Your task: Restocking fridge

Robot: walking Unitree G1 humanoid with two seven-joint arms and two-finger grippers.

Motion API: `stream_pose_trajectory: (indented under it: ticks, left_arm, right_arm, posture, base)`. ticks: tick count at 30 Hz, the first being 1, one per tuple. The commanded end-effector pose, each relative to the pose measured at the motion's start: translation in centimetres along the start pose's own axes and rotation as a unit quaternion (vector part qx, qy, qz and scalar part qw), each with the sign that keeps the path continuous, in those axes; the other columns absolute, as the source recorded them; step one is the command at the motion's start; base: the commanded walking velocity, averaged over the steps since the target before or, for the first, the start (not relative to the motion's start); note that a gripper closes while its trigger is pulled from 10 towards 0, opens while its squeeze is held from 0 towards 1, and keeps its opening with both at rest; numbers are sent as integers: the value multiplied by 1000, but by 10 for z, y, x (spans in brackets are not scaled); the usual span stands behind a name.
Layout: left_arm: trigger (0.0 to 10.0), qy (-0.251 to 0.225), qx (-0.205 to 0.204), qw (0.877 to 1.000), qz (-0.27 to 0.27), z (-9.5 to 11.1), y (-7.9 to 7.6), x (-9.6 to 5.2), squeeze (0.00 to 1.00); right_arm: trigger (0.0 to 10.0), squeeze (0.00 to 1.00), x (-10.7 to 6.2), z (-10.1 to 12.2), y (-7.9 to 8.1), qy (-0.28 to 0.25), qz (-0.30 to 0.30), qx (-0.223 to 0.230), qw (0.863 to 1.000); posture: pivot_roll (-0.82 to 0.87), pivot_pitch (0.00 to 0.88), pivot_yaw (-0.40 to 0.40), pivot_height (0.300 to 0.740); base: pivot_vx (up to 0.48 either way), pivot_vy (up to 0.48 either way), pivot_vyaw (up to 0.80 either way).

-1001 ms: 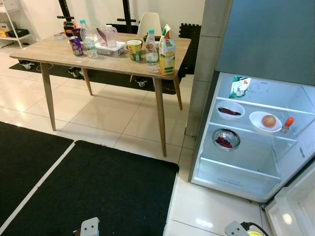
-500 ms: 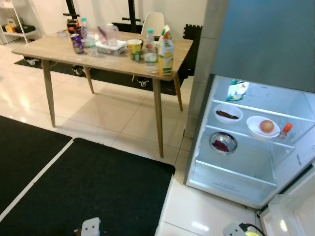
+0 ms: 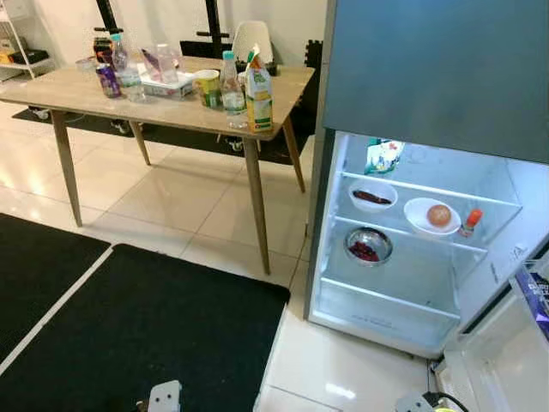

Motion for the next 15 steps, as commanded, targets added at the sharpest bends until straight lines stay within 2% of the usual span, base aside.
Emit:
stream_pose_trajectory:
  ticks: [1, 15]
  left_arm:
    - [10000, 2, -1, 1000, 1, -2, 1, -1, 0]
    - [10000, 5, 3, 1000, -1, -4, 0, -1, 0]
  right_arm:
    - [10000, 0, 0, 0, 2, 2, 0, 1, 1000]
    - [10000, 0, 0, -6, 4, 12, 0, 6, 1000]
  posture:
    - [-74, 0, -16, 740]
    - [-74, 1, -14, 740]
  base:
    - [315, 0, 0]
    - [383, 0, 0]
Point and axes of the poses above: a point about 5 cm out from each wrist's last joint towards the gripper, its own x axis pointing out of the wrist towards the gripper, its own z axis along the axis of the wrist's last joint, y = z × x, the point moved 6 cm from there along x, pointing out of the wrist towards the gripper, and after that the axes turned 9 degrees about -x, right-handed, at the moved point
